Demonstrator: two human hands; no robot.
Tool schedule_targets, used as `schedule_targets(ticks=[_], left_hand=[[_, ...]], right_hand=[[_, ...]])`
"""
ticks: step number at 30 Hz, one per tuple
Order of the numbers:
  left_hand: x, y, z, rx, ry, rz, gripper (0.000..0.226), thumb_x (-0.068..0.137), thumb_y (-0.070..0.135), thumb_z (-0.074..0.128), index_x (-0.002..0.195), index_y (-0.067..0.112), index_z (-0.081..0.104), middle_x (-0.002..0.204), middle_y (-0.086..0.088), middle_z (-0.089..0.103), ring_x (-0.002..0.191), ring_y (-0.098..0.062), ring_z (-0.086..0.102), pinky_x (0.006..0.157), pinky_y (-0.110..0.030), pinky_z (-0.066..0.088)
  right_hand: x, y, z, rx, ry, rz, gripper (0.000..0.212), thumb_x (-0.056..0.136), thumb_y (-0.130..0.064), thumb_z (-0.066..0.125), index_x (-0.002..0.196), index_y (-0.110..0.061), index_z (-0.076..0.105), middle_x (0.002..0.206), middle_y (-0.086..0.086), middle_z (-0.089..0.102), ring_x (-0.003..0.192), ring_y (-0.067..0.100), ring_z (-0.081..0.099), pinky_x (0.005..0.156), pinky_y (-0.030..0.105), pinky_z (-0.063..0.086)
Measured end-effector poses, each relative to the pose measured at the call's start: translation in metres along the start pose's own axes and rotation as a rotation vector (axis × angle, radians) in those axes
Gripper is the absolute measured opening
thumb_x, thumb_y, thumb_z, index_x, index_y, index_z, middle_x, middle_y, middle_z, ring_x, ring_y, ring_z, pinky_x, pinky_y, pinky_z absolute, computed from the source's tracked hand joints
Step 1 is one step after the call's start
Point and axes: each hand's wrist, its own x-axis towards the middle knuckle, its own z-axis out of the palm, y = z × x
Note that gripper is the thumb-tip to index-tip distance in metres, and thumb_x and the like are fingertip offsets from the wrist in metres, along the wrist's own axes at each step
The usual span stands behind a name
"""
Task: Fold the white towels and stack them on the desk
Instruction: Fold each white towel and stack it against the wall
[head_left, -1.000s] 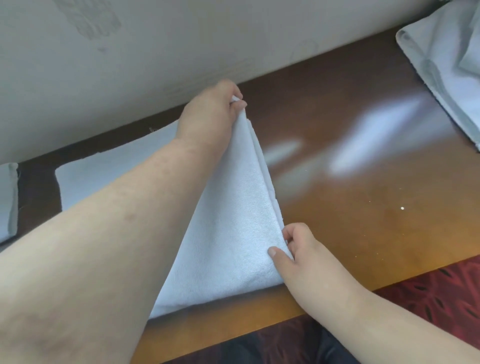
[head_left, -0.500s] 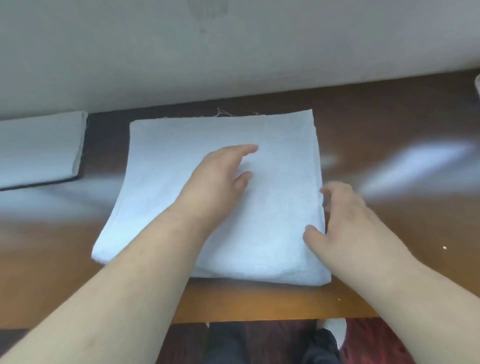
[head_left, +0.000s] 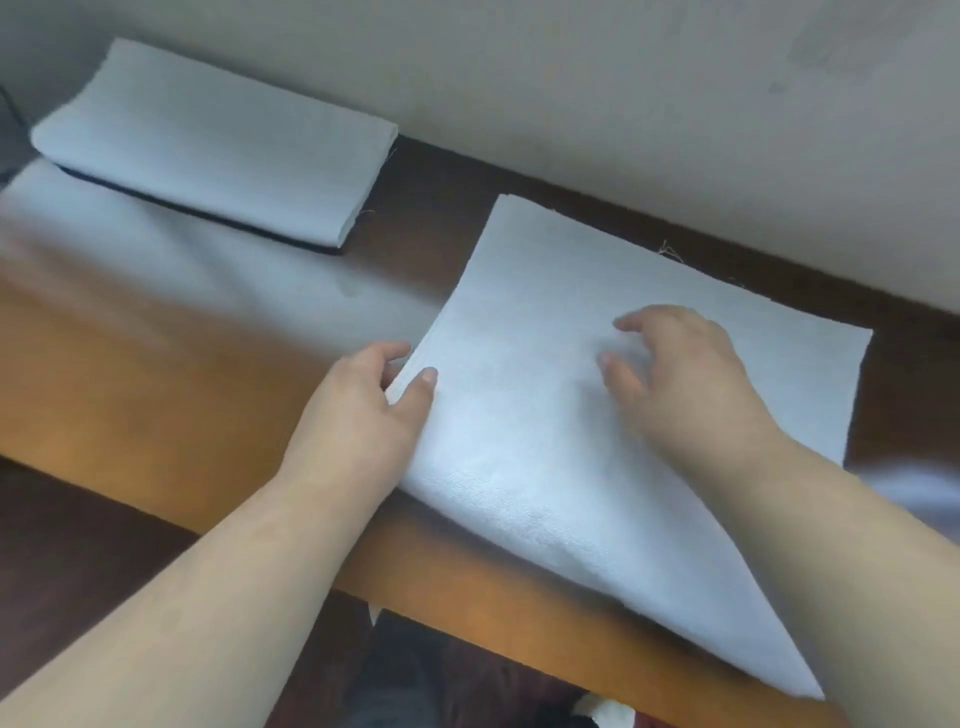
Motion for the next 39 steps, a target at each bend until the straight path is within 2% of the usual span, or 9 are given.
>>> schedule_targets(ticks=[6,9,15,21,25,32,35,37,39], left_hand=[[-0.027,-0.015,-0.002,-0.189,-0.016,0.016,0.039,0.079,0.065,0.045,0.117,0.061,0.041,0.106,0.037,0.053,0.097,0.016,0.050,0.073,-0.018,0.044],[-0.029,-0.021,-0.008,-0.209,-0.032,0.019,0.034,0.078,0.069,0.041,0.110,0.073,0.033,0.103,0.034,0.051,0.093,0.015,0.051,0.069,-0.018,0.043],[-0.032,-0.031,-0.012,-0.140,-0.020,0.080,0.030,0.083,0.066,0.045,0.111,0.063,0.036,0.090,0.022,0.054,0.081,0.006,0.054,0.057,-0.017,0.039],[-0.028,-0.030,-0.013,-0.086,-0.048,0.084,0.043,0.088,0.058,0.044,0.128,0.050,0.030,0.094,0.019,0.054,0.086,0.001,0.054,0.069,-0.020,0.042],[-0.025,-0.025,-0.013,-0.025,-0.060,0.053,0.025,0.091,0.054,0.045,0.112,0.044,0.038,0.082,0.014,0.057,0.078,-0.003,0.056,0.060,-0.022,0.044],[-0.030,-0.010,-0.011,0.145,0.041,0.050,0.043,0.092,0.034,0.054,0.133,0.034,0.040,0.097,0.011,0.049,0.103,-0.020,0.045,0.091,-0.041,0.045],[-0.026,0.005,-0.010,0.239,0.146,0.357,0.052,0.084,0.004,0.058,0.133,0.022,0.053,0.121,-0.003,0.055,0.115,-0.027,0.046,0.098,-0.045,0.040],[-0.020,0.020,0.001,0.286,0.050,0.614,0.051,0.081,0.004,0.055,0.130,0.016,0.059,0.129,-0.006,0.059,0.125,-0.029,0.051,0.106,-0.043,0.038],[-0.017,0.031,0.015,0.429,-0.202,0.642,0.054,0.095,0.029,0.046,0.148,0.020,0.038,0.154,-0.005,0.036,0.145,-0.024,0.027,0.119,-0.041,0.019]], right_hand=[[0.136,-0.080,0.021,-0.027,-0.048,-0.122,0.060,0.093,-0.050,0.051,0.145,-0.022,0.040,0.144,0.005,0.048,0.134,0.030,0.040,0.110,0.044,0.034],[0.166,-0.079,0.033,-0.159,-0.058,-0.076,0.050,0.094,-0.054,0.048,0.131,-0.021,0.054,0.134,0.010,0.055,0.127,0.033,0.046,0.106,0.043,0.038],[0.170,-0.070,0.043,-0.161,0.119,-0.171,0.035,0.101,-0.043,0.039,0.113,-0.012,0.051,0.107,0.017,0.062,0.099,0.037,0.057,0.075,0.034,0.036],[0.171,-0.068,0.049,-0.121,0.204,-0.149,0.031,0.101,-0.041,0.038,0.111,-0.014,0.049,0.105,0.011,0.063,0.097,0.034,0.058,0.074,0.031,0.036],[0.179,-0.063,0.046,-0.073,0.241,-0.158,0.031,0.100,-0.040,0.041,0.111,-0.014,0.052,0.107,0.010,0.063,0.100,0.030,0.058,0.075,0.026,0.033],[0.173,-0.067,0.045,-0.120,0.272,-0.030,0.045,0.093,-0.055,0.048,0.119,-0.021,0.057,0.127,0.004,0.056,0.120,0.028,0.049,0.099,0.040,0.033],[0.137,-0.074,0.035,-0.006,0.322,-0.098,0.039,0.099,-0.040,0.044,0.132,-0.022,0.054,0.137,0.000,0.051,0.129,0.024,0.044,0.115,0.049,0.021],[0.096,-0.073,0.040,0.018,0.262,-0.144,0.039,0.100,-0.027,0.041,0.137,-0.021,0.051,0.144,0.002,0.047,0.137,0.024,0.037,0.116,0.054,0.020],[0.051,-0.058,0.048,-0.014,0.172,-0.049,0.045,0.100,-0.028,0.039,0.145,-0.024,0.041,0.156,0.003,0.033,0.147,0.023,0.021,0.119,0.055,0.012]])
